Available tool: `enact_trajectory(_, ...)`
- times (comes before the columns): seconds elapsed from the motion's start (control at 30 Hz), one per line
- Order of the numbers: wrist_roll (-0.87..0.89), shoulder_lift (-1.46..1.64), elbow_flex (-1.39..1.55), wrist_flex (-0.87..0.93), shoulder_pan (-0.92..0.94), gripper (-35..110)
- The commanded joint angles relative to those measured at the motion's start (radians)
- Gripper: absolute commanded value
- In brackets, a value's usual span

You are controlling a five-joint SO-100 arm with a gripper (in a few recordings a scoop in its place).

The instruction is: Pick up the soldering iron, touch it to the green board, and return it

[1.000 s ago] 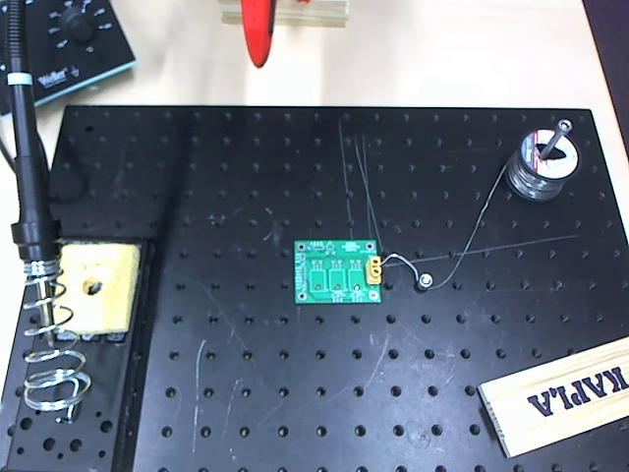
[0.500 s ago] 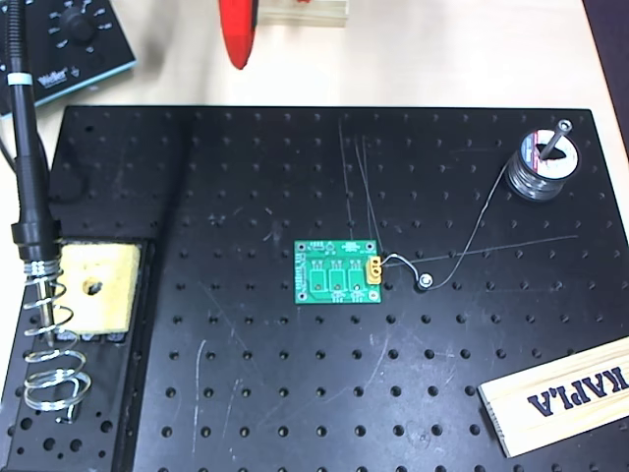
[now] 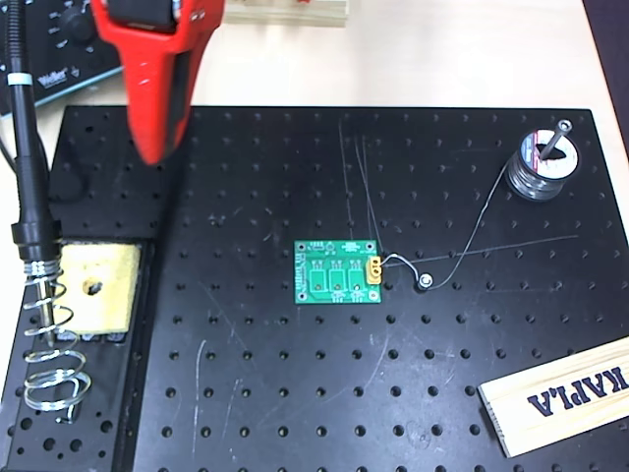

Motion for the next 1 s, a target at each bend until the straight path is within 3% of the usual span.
enact_trajectory(0.0, -0.084, -0.014, -0.015, -0.084, 0.058, 15)
enact_trajectory(0.47, -0.408, -0.132, -0.032, -0.225, 0.173, 23)
enact_trajectory(0.97, -0.468, -0.169, -0.023, -0.252, 0.224, 23)
